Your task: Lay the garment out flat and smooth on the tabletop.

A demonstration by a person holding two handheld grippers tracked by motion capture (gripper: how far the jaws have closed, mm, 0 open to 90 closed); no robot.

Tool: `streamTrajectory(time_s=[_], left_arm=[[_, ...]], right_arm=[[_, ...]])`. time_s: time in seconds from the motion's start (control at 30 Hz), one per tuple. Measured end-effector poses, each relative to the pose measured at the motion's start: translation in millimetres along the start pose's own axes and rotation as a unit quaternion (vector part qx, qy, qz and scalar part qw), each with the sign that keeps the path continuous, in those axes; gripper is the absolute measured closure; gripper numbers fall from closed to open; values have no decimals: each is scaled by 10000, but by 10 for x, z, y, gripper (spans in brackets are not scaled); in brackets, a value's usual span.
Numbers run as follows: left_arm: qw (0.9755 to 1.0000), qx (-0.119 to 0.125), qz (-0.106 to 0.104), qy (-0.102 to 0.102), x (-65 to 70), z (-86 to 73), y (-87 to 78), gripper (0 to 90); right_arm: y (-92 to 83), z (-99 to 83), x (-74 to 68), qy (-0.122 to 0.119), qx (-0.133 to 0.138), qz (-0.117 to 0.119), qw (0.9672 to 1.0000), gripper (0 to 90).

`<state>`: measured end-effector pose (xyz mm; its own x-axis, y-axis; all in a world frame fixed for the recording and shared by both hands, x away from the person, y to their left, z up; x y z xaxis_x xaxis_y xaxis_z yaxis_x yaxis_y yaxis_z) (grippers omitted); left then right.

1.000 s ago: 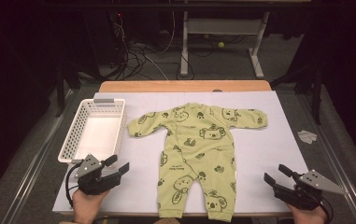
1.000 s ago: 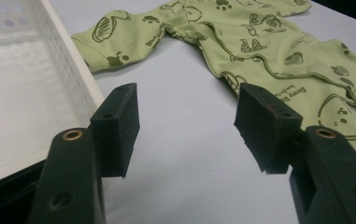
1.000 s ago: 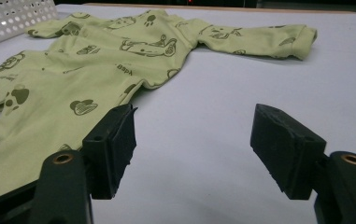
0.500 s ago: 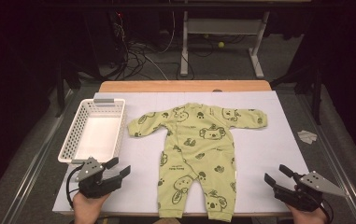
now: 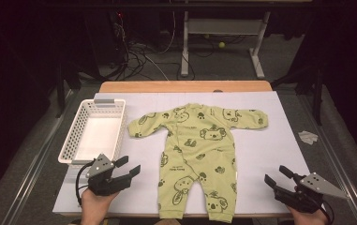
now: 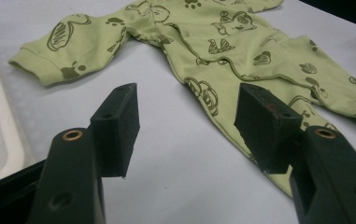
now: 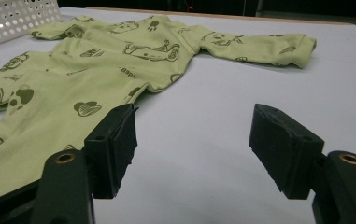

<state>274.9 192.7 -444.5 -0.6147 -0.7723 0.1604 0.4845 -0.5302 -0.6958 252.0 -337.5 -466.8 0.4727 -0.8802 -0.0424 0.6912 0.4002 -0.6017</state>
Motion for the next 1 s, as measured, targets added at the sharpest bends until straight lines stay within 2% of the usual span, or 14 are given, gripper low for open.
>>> streamTrajectory(time_s=[0.3, 0.47, 0.63, 0.77, 0.87, 1.0], left_arm=[[10000, -17, -31, 65, 15, 190, 100, 372], [9998, -136, -13, 137, 43, 246, 204, 372], [9998, -128, -9, 164, 62, 311, 240, 371], [9998, -125, -26, 152, 56, 378, 277, 371], [9997, -174, 39, 152, 33, 436, 332, 372], [9997, -247, -41, 49, -6, 492, 407, 372]], right_arm=[[5, 0, -2, -61, -3, 35, 10000, 330], [11, 1, 4, -53, -35, 71, 10000, 331], [13, 3, -11, -83, -27, 86, 9999, 332], [21, 9, -27, -138, -43, 67, 9999, 333], [19, 8, -23, -130, -32, 73, 9999, 333], [22, 9, -24, -136, -32, 80, 9999, 334]])
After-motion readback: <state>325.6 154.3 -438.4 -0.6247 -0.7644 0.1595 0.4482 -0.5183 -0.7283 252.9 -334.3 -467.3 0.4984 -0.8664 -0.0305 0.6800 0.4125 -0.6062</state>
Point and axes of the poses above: each handheld gripper's, and its own axes: y roughly forward along the jaws, z roughly out of its top, x roughly to its right, the point moved 2 cm from there along y, roughly forward along the jaws, and after that the axes turned 15 degrees about -x, right-handed, at the moved point
